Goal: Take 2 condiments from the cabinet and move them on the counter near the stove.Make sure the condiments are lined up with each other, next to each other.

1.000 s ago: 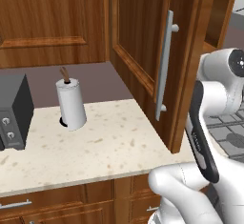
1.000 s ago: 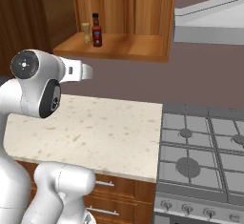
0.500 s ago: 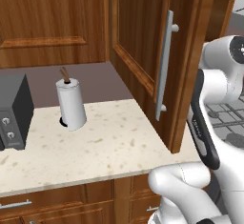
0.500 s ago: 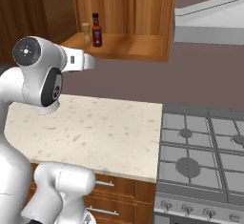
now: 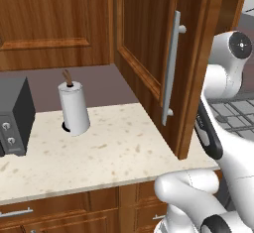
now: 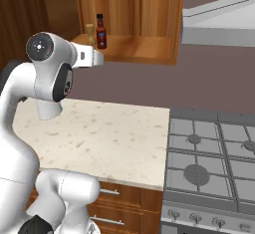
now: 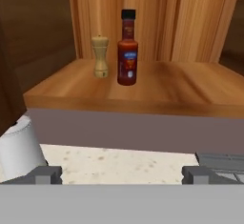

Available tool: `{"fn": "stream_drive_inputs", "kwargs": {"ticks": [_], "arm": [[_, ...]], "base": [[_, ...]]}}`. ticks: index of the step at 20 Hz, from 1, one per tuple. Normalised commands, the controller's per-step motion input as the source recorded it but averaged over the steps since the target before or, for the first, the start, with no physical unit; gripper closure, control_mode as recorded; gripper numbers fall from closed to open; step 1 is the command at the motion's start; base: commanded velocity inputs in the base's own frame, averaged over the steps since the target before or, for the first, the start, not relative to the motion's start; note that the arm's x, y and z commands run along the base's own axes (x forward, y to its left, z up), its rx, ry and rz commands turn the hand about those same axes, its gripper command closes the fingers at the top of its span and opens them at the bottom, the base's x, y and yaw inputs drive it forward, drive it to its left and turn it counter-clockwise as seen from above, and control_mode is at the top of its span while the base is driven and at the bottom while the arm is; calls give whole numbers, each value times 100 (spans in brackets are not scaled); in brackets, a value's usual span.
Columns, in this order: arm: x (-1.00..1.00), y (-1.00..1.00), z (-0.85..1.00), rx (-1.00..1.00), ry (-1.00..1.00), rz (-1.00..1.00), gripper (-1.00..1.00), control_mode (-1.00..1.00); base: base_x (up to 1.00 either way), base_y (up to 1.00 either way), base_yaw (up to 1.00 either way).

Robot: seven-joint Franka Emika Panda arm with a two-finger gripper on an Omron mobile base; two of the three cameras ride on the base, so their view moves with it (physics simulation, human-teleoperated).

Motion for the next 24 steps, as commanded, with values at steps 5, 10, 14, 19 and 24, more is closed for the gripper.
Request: {"fn": "stream_drive_inputs", "kwargs": {"ticks": [5,10,14,19,24], "arm": [[37,0,1,0,0,0,-100,-100],[51,-3,0,2,0,0,-100,-100],[48,-6,9,8,1,0,-100,-100],[50,-6,12,10,3,0,-100,-100],[52,0,1,1,10,1,-100,-100]], "base": [[0,0,0],[0,0,0],[0,0,0],[0,0,0],[0,0,0]]}}
